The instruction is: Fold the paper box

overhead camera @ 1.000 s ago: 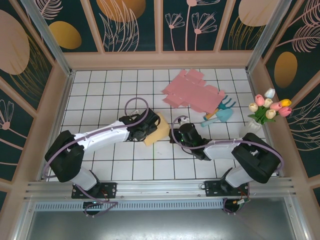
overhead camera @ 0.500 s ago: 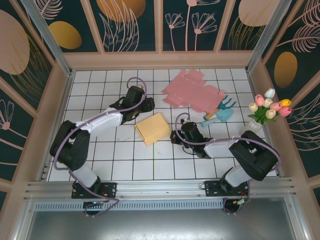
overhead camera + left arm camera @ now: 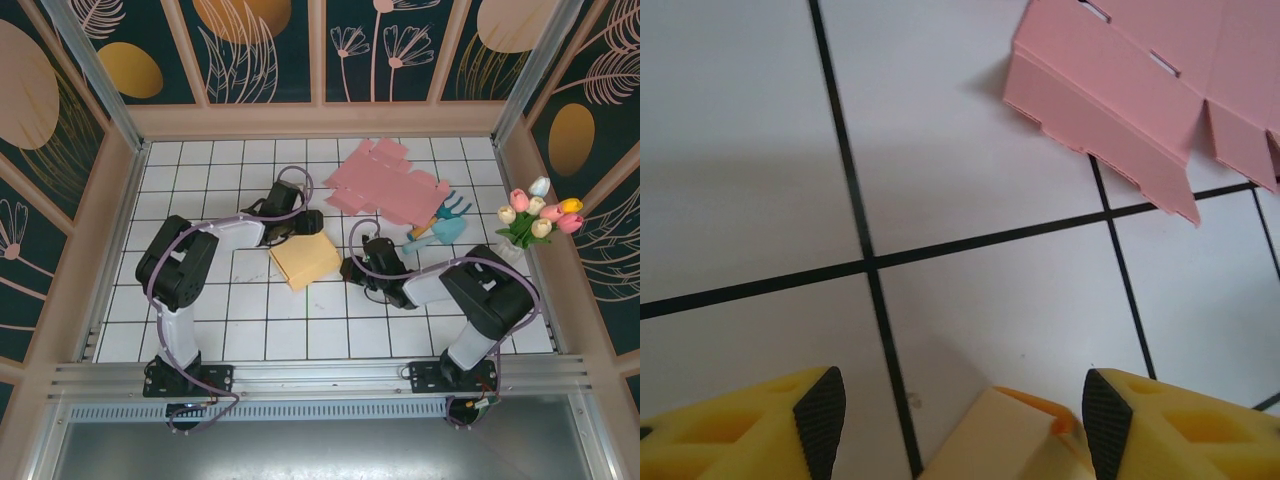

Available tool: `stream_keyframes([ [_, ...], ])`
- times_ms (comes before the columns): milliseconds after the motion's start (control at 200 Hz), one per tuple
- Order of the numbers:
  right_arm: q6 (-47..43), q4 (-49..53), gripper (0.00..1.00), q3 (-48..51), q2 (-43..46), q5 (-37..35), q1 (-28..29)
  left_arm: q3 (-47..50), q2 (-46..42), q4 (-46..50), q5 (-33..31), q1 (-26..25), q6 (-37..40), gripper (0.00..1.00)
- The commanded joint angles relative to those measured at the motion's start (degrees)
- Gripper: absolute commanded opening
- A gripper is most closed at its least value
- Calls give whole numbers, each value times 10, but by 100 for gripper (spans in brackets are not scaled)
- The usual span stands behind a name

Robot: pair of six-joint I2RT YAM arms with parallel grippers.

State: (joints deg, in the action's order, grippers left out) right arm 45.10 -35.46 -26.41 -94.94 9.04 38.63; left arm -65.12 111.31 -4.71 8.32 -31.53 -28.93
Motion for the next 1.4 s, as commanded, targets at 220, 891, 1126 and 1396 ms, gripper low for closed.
stream_keyframes([
  [220, -12, -1, 0, -47, -72, 36, -15, 42, 32, -95, 136, -21, -59, 62],
  [891, -1, 68, 0, 15, 85, -20, 5, 78, -78, -54, 42, 33, -109, 66],
  [1126, 29, 51, 0, 34, 100, -67, 80, 150, -125, -74, 20, 33, -103, 66],
  [1396, 99, -77, 0, -10, -21, -59, 140, 192, -102, -128, 47, 33, -133, 64],
])
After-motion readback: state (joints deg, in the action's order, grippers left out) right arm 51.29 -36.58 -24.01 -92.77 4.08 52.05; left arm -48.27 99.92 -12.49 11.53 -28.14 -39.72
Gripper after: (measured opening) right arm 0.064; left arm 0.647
